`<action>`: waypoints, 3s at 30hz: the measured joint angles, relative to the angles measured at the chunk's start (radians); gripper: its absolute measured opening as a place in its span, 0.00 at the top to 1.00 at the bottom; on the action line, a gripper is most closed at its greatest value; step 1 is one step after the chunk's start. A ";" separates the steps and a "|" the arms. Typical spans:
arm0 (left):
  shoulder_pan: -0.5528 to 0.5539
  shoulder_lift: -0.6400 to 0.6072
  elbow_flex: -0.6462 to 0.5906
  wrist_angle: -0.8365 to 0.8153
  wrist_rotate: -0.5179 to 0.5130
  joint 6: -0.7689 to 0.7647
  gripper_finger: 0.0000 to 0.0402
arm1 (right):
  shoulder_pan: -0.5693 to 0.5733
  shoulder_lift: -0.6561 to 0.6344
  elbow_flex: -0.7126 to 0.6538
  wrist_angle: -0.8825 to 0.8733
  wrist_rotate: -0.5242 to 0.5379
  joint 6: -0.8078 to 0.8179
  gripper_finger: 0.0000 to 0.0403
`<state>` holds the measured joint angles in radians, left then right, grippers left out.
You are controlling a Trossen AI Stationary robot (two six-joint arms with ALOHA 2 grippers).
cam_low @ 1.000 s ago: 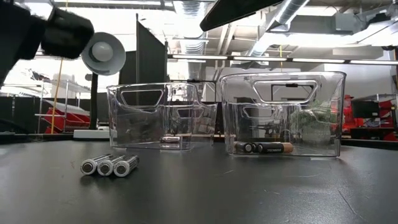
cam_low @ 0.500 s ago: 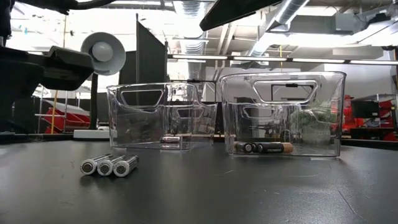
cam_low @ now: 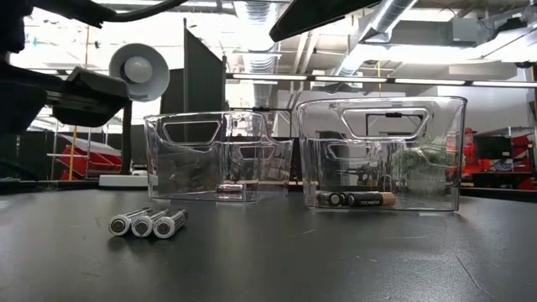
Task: Sort batteries
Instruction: Put the white battery into the left transparent bin
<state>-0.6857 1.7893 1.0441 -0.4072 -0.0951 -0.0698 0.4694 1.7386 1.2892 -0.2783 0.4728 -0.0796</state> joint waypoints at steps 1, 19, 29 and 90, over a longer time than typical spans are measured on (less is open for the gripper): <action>0.000 -0.008 -0.002 0.003 -0.005 -0.007 0.90 | 0.001 0.000 0.000 0.000 0.000 0.000 0.45; -0.034 -0.494 -0.001 0.097 -0.095 0.180 0.90 | 0.002 0.000 0.000 -0.005 0.000 0.000 0.45; 0.173 -0.502 0.000 -0.096 -0.362 0.126 0.90 | 0.002 0.000 0.000 -0.003 0.000 -0.003 0.45; 1.066 -0.021 0.104 -0.050 -0.058 0.256 0.72 | 0.000 0.000 0.000 0.003 0.000 -0.025 0.45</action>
<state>0.3802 1.7679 1.1481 -0.4571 -0.1532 0.1867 0.4694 1.7386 1.2892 -0.2749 0.4725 -0.1051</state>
